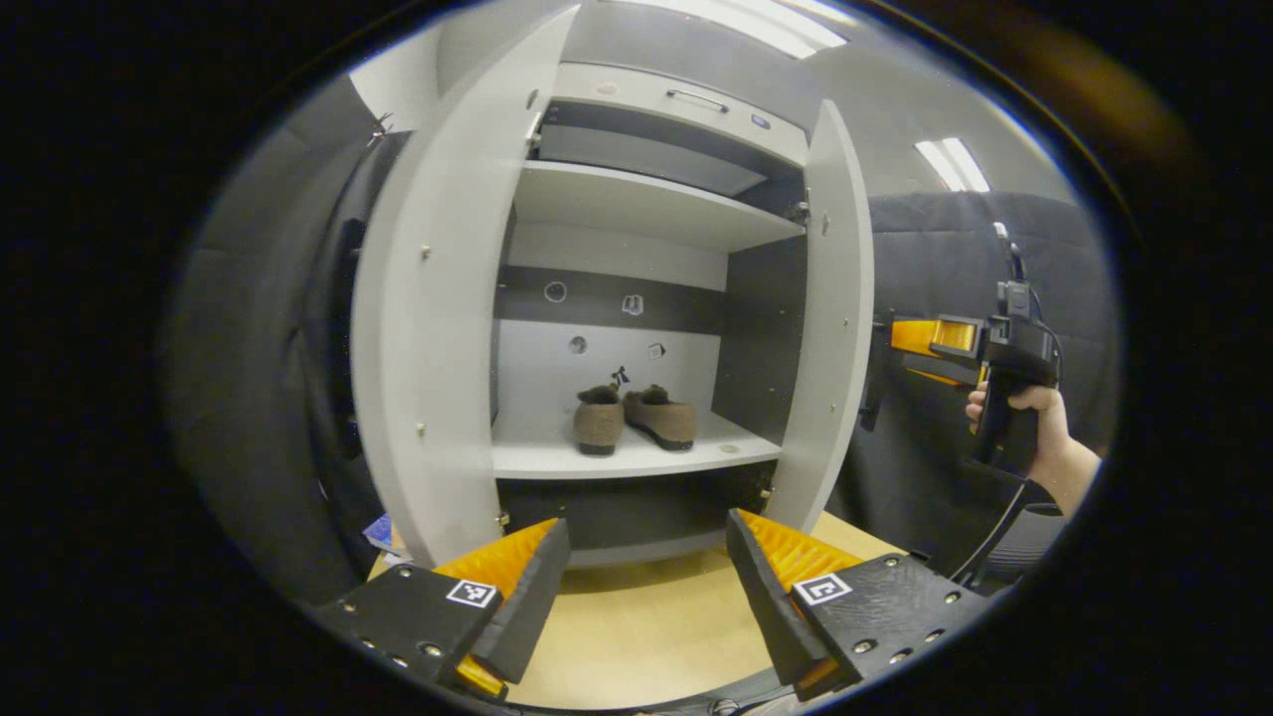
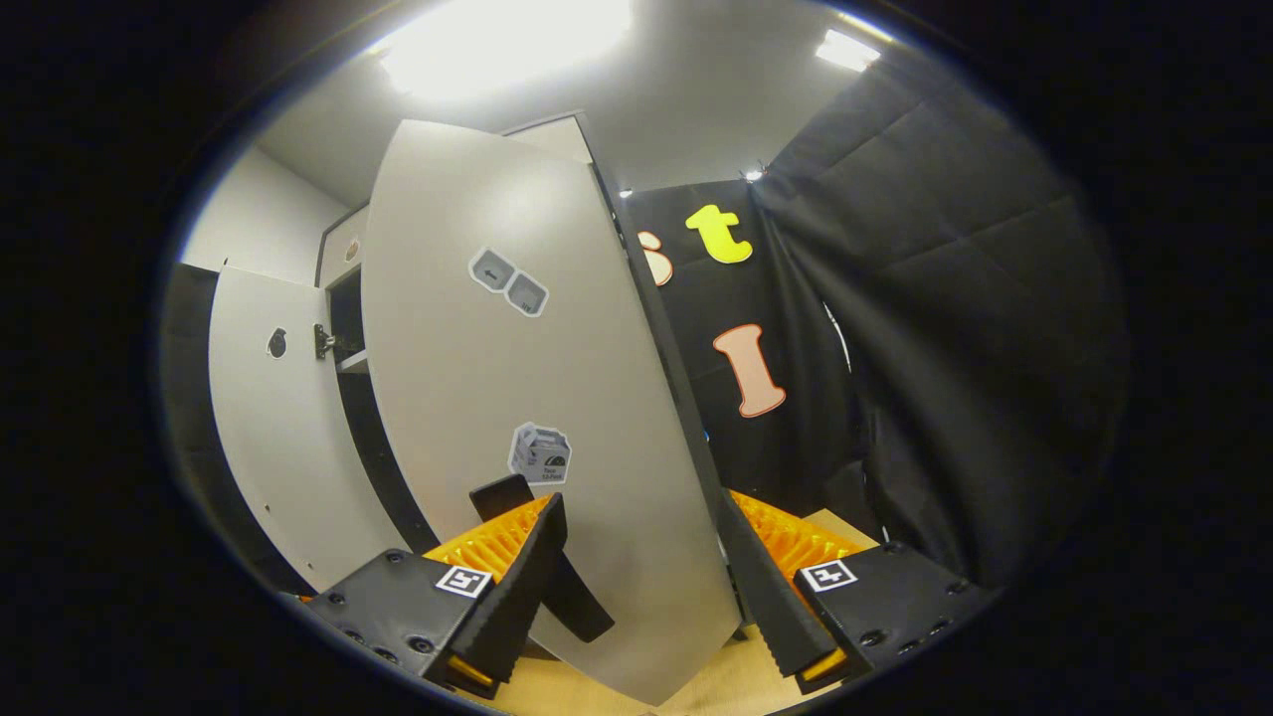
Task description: Grab one shoe with the right hand and put it into the shoe cabinet, grab the other shoe with the left hand and put it into the shoe cabinet; then close the right door with the right hand and the left door with the left hand.
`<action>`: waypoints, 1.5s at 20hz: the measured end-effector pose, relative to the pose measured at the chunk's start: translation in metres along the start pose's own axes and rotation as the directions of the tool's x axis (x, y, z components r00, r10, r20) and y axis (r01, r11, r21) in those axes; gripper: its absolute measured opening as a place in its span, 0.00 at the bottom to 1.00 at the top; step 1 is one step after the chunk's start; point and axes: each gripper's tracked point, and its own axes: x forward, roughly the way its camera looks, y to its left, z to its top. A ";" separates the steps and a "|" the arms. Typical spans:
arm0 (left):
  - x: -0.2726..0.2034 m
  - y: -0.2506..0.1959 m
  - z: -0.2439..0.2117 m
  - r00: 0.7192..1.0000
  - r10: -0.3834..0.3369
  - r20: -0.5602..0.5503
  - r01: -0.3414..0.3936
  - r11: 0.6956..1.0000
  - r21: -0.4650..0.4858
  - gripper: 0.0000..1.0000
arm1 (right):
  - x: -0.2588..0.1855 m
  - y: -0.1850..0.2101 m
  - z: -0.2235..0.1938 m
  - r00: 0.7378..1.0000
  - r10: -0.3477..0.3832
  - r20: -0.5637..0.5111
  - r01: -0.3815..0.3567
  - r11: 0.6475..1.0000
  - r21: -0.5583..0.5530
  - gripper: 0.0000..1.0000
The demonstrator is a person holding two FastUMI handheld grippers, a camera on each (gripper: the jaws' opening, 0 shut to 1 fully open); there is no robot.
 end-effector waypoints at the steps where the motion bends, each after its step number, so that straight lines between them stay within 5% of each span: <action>1: -0.015 0.011 0.001 0.999 0.033 0.006 -0.033 0.999 -0.006 0.92 | 0.004 0.007 -0.005 1.000 0.010 -0.004 -0.010 1.000 -0.012 0.97; 7: -0.088 0.086 0.017 0.970 0.237 0.052 -0.238 0.971 0.009 0.92 | 0.012 0.023 -0.014 1.000 0.007 -0.005 -0.008 0.997 -0.080 0.97; 13: -0.096 0.176 0.046 0.922 0.378 0.079 -0.383 0.923 0.047 0.92 | -0.002 0.015 -0.037 0.999 -0.032 -0.039 0.024 0.980 -0.195 0.98; 20: -0.052 0.241 0.085 0.922 0.374 0.104 -0.378 0.926 0.023 0.92 | -0.020 0.016 -0.067 0.994 -0.059 -0.091 0.037 0.974 -0.225 0.98; 30: 0.001 0.261 0.129 0.957 0.262 0.126 -0.271 0.960 0.068 0.92 | -0.040 0.020 -0.091 0.984 -0.086 -0.155 0.044 0.965 -0.257 0.98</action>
